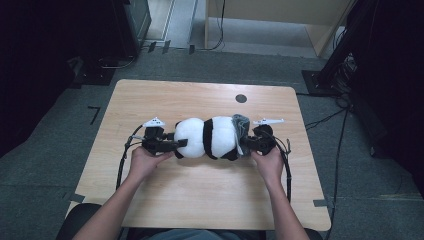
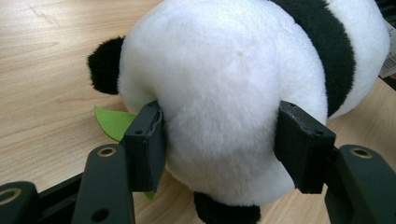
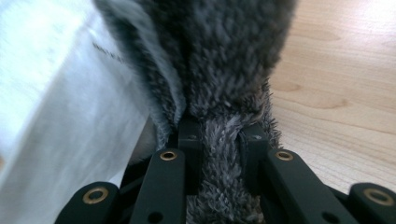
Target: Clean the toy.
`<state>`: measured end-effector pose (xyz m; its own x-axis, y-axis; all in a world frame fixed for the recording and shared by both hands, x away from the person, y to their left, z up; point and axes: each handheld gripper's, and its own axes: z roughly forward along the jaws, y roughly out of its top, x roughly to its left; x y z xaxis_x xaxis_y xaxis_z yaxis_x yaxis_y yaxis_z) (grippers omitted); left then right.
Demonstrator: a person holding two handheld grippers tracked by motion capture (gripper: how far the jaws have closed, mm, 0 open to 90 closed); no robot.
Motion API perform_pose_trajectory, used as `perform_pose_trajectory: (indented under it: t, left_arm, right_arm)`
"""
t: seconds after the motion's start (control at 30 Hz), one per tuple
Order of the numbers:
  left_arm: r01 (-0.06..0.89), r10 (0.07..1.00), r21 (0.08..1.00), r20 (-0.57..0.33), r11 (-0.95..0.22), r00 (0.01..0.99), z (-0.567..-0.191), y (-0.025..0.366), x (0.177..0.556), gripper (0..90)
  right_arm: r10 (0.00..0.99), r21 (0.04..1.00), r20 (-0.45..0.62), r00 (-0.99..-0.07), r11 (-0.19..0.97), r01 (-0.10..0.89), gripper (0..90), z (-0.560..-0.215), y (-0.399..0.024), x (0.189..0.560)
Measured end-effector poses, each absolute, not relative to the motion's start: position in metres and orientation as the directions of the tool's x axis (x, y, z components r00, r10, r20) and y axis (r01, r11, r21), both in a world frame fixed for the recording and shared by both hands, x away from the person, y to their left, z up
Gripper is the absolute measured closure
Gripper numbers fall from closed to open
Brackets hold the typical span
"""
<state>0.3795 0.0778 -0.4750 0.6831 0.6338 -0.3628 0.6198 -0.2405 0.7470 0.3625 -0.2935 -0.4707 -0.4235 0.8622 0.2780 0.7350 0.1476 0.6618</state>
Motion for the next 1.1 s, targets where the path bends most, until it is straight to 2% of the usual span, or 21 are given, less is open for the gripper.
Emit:
perform_pose_trajectory:
  t: [0.3,0.5,0.67,0.9,1.1]
  left_arm:
    - [0.624,0.633,0.741,-0.364,-0.247,0.683,-0.474,0.078,0.381,39.6]
    - [0.627,0.635,0.733,-0.358,-0.262,0.684,-0.471,0.077,0.380,42.8]
    - [0.619,0.634,0.740,-0.351,-0.263,0.689,-0.470,0.077,0.378,44.2]
    - [0.616,0.634,0.745,-0.352,-0.255,0.688,-0.470,0.077,0.375,47.6]
    - [0.609,0.638,0.751,-0.342,-0.255,0.690,-0.469,0.077,0.372,48.7]
  right_arm:
    - [0.872,0.606,0.279,-0.402,0.165,0.778,76.1,-0.485,-0.295,0.368]
    - [0.889,0.649,0.259,-0.377,0.129,0.750,76.2,-0.466,-0.311,0.361]
    - [0.883,0.725,0.252,-0.396,0.099,0.681,76.2,-0.437,-0.318,0.350]
    - [0.852,0.806,0.187,-0.490,0.153,0.572,76.2,-0.393,-0.293,0.338]
    - [0.794,0.828,0.145,-0.591,0.229,0.511,76.2,-0.378,-0.252,0.333]
